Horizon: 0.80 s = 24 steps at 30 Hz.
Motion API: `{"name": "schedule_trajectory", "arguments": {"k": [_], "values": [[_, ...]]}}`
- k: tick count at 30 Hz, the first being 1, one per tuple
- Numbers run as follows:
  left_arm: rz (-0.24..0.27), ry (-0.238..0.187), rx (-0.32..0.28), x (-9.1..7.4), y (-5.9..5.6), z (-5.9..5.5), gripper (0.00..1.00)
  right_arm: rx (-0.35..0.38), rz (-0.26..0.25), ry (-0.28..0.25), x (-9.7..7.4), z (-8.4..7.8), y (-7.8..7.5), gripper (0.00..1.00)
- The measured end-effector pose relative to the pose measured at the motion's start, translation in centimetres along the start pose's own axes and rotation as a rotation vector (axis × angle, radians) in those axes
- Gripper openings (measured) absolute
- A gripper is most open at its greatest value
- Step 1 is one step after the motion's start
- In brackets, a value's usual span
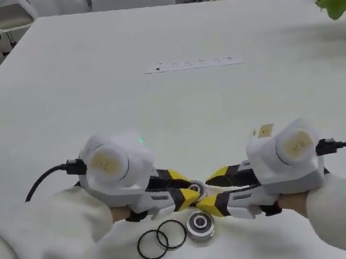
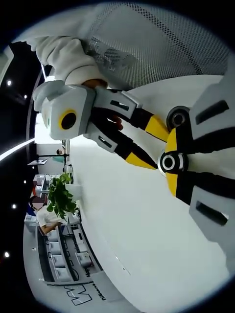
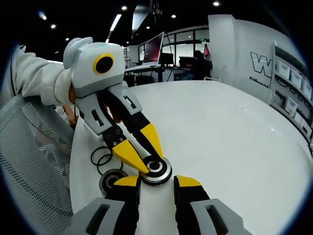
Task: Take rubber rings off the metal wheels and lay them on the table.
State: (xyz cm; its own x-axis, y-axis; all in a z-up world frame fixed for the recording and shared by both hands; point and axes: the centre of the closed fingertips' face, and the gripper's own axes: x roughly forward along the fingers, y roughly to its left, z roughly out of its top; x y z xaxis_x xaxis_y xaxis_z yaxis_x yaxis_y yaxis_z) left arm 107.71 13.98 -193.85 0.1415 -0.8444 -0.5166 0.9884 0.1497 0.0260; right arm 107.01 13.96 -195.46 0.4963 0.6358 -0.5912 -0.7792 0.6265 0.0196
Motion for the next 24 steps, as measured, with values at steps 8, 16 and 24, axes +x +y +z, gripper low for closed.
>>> {"name": "schedule_trajectory", "arguments": {"k": [8,16,24], "values": [[0.001,-0.007,-0.002,0.0,0.0,0.0,0.07,-0.024,0.02,0.002,0.0,0.0,0.2,0.2],[0.005,-0.011,-0.006,-0.1,0.0,-0.1,0.07,-0.039,-0.005,0.032,-0.5,-0.7,-0.9,0.0],[0.01,-0.013,-0.011,0.0,0.0,0.0,0.07,0.055,0.002,0.04,-0.3,-0.8,-0.7,0.0]]}}
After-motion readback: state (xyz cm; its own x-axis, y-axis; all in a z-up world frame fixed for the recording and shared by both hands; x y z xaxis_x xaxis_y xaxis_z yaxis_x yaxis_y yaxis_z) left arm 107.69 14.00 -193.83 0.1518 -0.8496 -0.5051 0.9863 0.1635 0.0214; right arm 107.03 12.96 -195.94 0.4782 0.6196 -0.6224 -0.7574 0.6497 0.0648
